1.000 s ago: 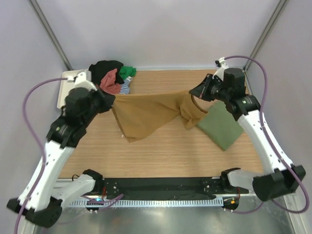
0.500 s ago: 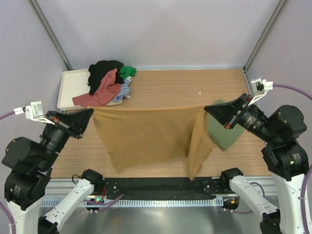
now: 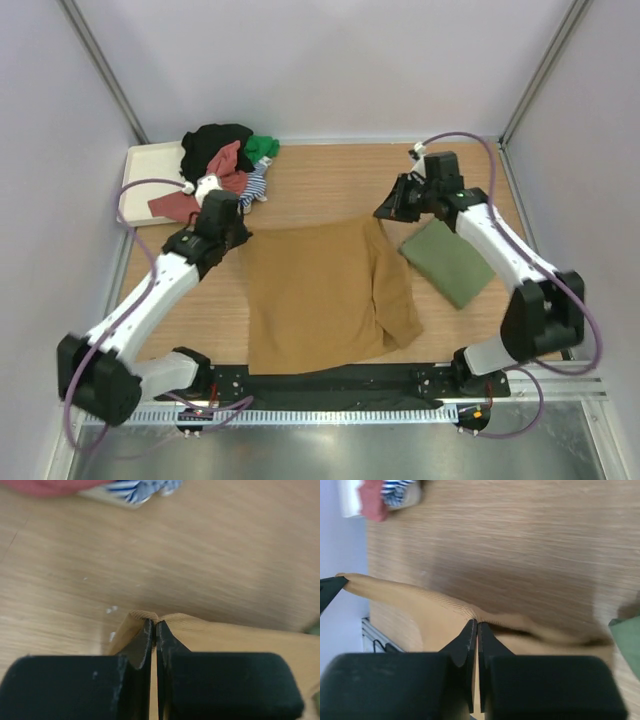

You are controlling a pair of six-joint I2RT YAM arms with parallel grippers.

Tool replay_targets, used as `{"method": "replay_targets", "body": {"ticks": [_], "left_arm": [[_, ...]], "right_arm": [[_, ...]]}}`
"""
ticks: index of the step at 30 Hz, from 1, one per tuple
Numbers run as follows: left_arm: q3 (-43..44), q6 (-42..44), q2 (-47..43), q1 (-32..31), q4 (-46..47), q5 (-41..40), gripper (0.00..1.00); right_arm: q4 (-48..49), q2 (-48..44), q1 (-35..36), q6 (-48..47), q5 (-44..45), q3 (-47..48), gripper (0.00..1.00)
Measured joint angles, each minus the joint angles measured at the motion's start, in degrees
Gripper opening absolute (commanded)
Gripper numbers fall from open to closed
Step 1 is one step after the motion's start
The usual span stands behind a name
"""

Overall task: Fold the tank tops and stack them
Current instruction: Flatten the tank top out

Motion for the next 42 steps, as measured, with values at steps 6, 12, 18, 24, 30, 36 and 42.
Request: {"method": "replay_targets", "body": {"ticks": [6, 12, 18, 24, 30, 36, 42], "left_arm": [[6.4, -2.1, 23.8, 5.1, 2.6, -2.6, 0.07], [18.9, -1.0, 33.4, 7.4, 3.4, -1.8, 0.60], [16.6, 0.1, 29.2, 7.4, 2.9, -1.5, 0.95], [6.3, 0.4, 14.5, 7.1, 2.1, 2.7, 1.00], [-2.3, -0.1, 3.1, 6.7, 2.8, 10.5, 1.00], [-10.6, -0.5, -1.1, 5.7, 3.0, 16.4, 0.99], [-16.1, -0.5, -2.9, 5.5, 3.8, 20.0, 1.00]], "right_arm": [[3.8, 21.2, -0.3, 0.5, 3.8, 8.7, 0.59], [5.6, 19.7, -0.7, 0.2, 10.8, 8.0, 0.71], [5.1, 5.0, -0.8, 0.4, 18.4, -7.6, 0.57], [3.1, -8.7, -0.8, 1.9, 22.3, -22.1, 0.49], [2.4, -15.3, -0.8, 3.7, 26.5, -29.7, 0.46], [3.5, -9.8, -2.4, 6.2, 29.9, -31.8, 0.42], [5.6, -1.6, -10.5, 7.5, 30.0, -30.3, 0.40]]}}
